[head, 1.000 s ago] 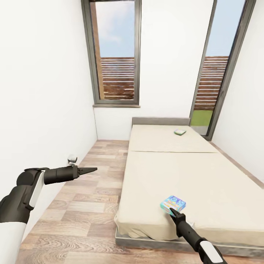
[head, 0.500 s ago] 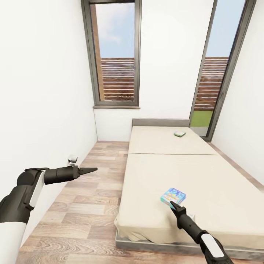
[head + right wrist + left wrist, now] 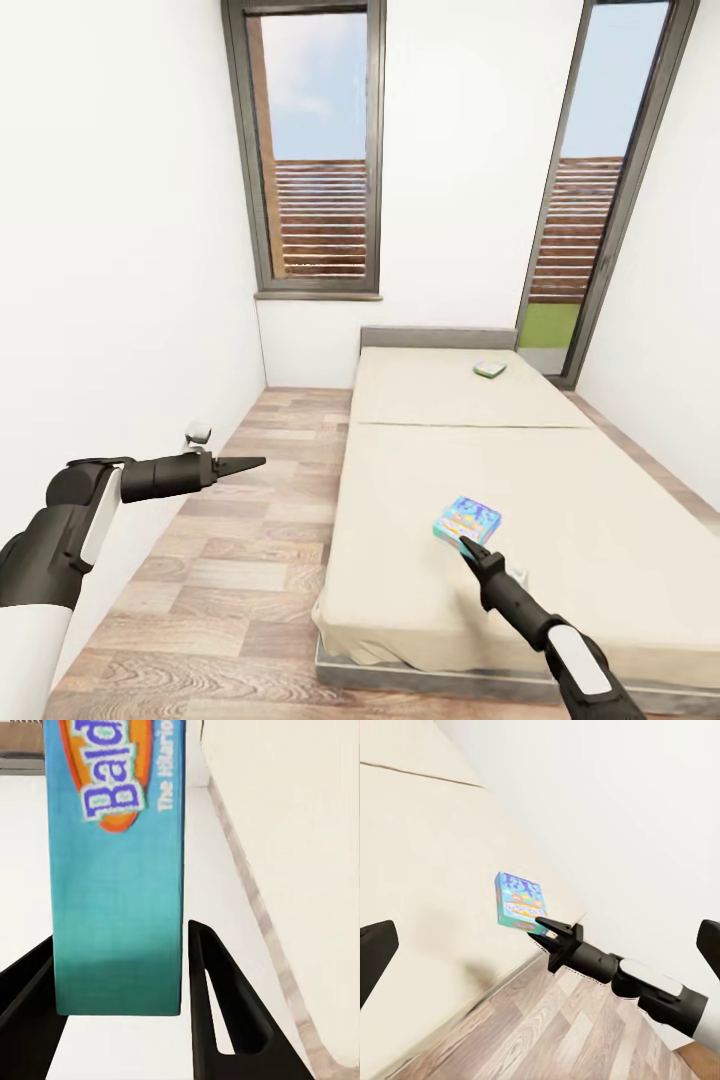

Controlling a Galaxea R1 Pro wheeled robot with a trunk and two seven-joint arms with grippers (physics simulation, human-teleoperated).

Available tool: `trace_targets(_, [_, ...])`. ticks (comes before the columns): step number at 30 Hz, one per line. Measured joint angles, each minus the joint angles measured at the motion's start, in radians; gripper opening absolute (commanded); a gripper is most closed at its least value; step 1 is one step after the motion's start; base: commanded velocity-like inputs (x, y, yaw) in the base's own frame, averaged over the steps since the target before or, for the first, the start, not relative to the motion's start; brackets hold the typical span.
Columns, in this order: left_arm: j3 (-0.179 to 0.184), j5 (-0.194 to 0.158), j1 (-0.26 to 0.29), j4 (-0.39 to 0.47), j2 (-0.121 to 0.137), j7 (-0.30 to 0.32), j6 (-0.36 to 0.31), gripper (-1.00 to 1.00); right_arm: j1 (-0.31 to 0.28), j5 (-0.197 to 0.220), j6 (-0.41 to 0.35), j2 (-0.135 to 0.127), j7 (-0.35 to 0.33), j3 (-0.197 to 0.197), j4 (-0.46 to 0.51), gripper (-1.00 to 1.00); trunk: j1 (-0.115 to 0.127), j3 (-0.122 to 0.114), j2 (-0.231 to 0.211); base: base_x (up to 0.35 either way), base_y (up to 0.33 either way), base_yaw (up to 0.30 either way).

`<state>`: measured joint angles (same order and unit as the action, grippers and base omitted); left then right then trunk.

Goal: Put all the toys in the child's room - the three board games (two on the bed and one on the table), the two jigsaw puzzles on the table, and the tennis ball on the table - inside the toy box on the table in the child's room.

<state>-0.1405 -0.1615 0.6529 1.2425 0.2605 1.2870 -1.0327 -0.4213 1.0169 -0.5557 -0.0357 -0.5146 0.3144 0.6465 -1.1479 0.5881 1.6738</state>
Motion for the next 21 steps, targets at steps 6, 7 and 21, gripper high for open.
trace_targets(6, [0.001,0.000,0.000,0.000,0.000,0.000,0.000,1.00,0.012,-0.029,0.001,-0.020,0.000,-0.104,0.145,-1.00,0.023,-0.019,-0.042,0.000,0.000,0.000])
trace_targets(7, [0.001,0.000,0.000,0.000,0.000,0.000,0.000,1.00,0.014,-0.061,0.001,-0.032,-0.001,-0.136,0.171,-1.00,0.027,-0.022,-0.049,0.000,0.000,0.000])
trace_targets(21, [0.002,0.001,0.000,0.000,0.002,-0.001,0.001,1.00,0.017,-0.114,-0.082,-0.053,-0.003,-0.195,0.296,-1.00,0.081,-0.066,-0.147,0.000,0.000,0.000])
